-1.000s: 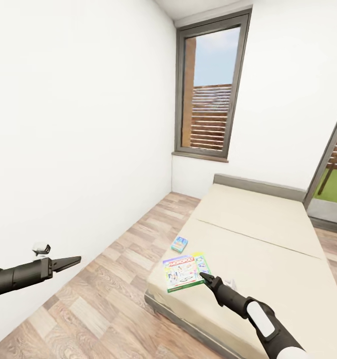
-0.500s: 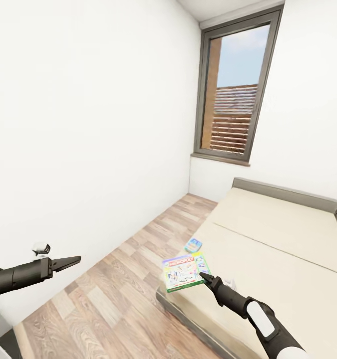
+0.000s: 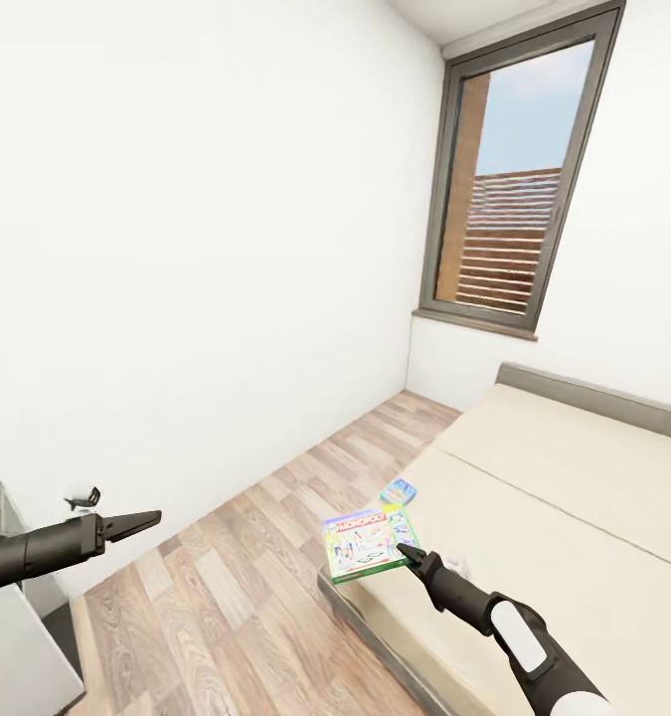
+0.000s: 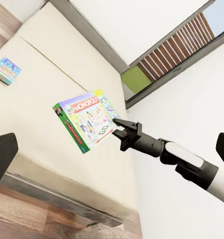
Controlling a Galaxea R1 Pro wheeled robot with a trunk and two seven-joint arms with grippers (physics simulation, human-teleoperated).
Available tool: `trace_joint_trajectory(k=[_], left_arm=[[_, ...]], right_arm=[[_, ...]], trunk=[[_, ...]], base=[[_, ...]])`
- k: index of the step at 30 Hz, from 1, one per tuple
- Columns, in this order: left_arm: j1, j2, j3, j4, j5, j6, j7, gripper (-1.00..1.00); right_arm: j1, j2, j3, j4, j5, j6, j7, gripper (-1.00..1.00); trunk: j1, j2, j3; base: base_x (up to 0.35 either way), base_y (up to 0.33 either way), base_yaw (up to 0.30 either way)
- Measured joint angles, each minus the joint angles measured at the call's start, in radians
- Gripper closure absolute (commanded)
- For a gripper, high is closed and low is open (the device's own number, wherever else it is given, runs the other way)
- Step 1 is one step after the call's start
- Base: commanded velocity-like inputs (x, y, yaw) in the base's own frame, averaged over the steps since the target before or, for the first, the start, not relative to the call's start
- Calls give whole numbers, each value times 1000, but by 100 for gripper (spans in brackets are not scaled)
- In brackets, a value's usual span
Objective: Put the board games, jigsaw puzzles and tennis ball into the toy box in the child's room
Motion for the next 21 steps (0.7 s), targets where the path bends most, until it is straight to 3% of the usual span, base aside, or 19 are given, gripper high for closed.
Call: trace_joint_trajectory(k=[10,21], left_arm=[[0,-3,0,0,0,0,0,-100],[0,-3,1,-1,2,0,0,-100]], right_arm=[[0,0,0,0,0,0,0,100],[0,0,1,1,1,0,0,100]], trunk=[[0,0,5],[0,-1,10]], base=[[-2,-295,273],[-32,-37,273]])
